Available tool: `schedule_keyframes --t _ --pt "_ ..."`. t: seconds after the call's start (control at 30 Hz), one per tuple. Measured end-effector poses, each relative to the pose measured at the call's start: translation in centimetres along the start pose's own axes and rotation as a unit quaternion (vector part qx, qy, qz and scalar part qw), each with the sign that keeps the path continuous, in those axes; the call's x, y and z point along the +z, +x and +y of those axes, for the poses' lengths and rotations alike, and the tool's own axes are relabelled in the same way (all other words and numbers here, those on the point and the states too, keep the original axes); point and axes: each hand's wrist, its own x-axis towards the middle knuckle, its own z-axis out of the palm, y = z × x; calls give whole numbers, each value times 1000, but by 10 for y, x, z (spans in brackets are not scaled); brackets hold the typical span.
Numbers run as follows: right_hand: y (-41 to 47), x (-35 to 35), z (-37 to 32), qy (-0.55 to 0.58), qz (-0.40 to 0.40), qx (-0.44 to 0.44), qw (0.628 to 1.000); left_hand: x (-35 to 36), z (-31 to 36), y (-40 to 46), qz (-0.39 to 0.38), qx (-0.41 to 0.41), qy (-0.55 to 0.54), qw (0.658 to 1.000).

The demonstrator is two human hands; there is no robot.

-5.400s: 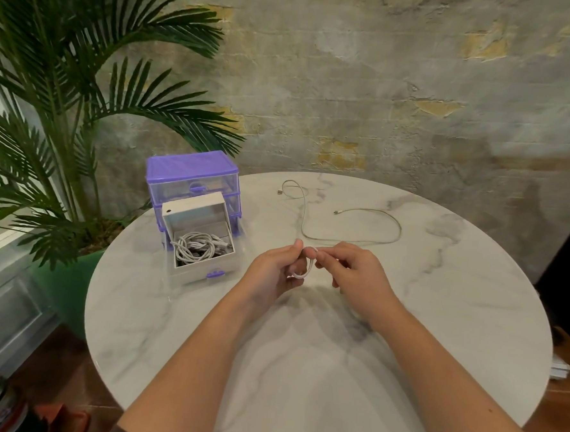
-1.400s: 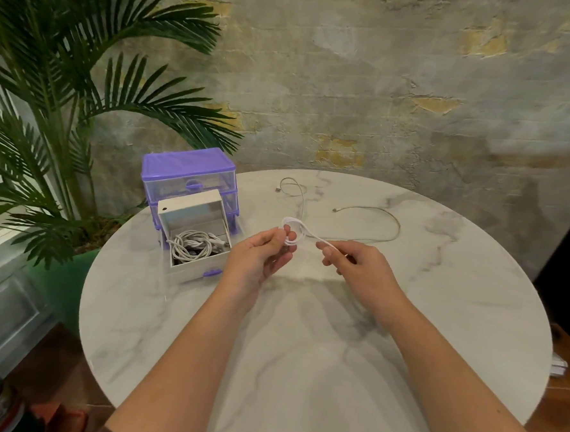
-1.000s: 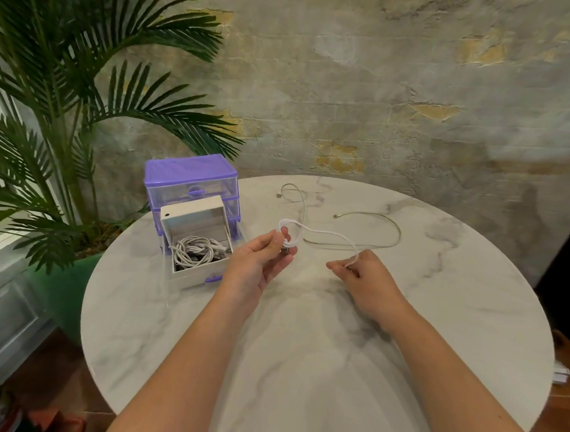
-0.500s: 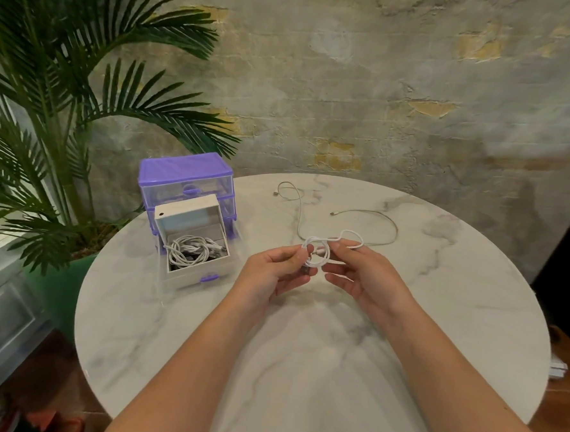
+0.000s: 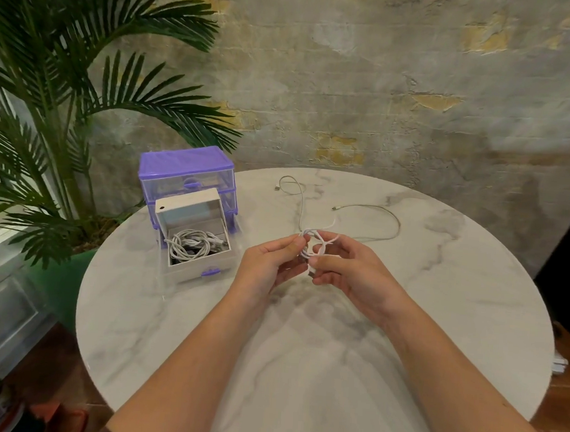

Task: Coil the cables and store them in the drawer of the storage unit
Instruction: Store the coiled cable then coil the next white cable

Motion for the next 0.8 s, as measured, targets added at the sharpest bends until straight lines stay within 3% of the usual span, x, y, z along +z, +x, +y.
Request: schedule_keyframes --t 0.1,0.2,0.53,0.67,0.8 --pt "1 1 5 -126 49 14 991 -5 2 5 48 12 -35 998" --pt "4 -5 11 -288 114 -9 951 -11 8 9 81 36 -83 993" --pt "10 -23 12 -522 232 -14 821 -15 13 11 97 91 -147 980" --pt "10 -19 16 -573 178 -59 798 -19 12 13 100 95 -136 981" --pt "5 -1 16 -540 116 -94 828 -13 4 14 77 71 -75 992"
